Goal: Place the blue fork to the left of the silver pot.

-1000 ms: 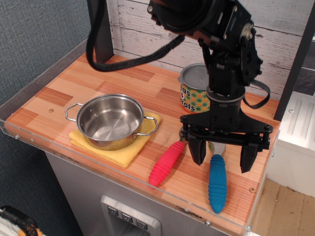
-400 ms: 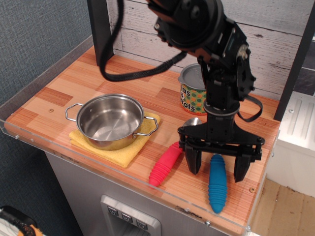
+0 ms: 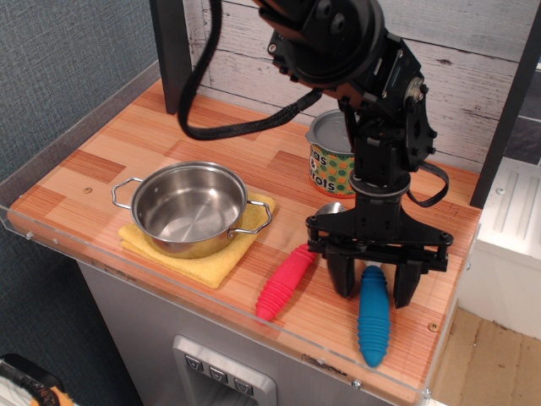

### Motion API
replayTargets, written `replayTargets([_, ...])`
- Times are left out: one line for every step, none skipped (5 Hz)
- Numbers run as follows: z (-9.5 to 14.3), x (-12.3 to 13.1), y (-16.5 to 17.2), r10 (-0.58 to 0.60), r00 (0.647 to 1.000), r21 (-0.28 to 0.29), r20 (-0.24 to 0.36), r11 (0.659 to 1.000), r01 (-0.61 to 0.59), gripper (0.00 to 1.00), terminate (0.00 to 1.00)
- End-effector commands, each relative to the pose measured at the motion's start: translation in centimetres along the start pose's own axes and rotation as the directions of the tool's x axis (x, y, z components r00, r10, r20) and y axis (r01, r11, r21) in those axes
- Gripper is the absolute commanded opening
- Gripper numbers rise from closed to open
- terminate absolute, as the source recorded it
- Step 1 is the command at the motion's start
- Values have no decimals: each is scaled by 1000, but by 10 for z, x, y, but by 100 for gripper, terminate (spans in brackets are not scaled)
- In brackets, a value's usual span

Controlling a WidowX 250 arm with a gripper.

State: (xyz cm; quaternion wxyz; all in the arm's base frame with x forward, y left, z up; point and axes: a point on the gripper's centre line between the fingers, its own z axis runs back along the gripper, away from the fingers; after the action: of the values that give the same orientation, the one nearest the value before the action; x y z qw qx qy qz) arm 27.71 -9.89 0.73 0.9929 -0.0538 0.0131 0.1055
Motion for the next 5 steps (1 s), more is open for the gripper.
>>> replayTargets([18, 5, -9, -29, 999, -13, 46, 999, 29, 0, 0])
replayTargets([32, 2, -12, -40, 997, -19, 61, 999, 41, 0, 0])
replayTargets([52, 1, -14, -91, 995, 20, 29, 996, 90, 0, 0])
replayTargets([77, 1, -10, -170, 985, 84, 16, 982, 168, 0, 0])
replayTargets([100, 2, 8, -186, 983, 109, 2, 977, 184, 0, 0])
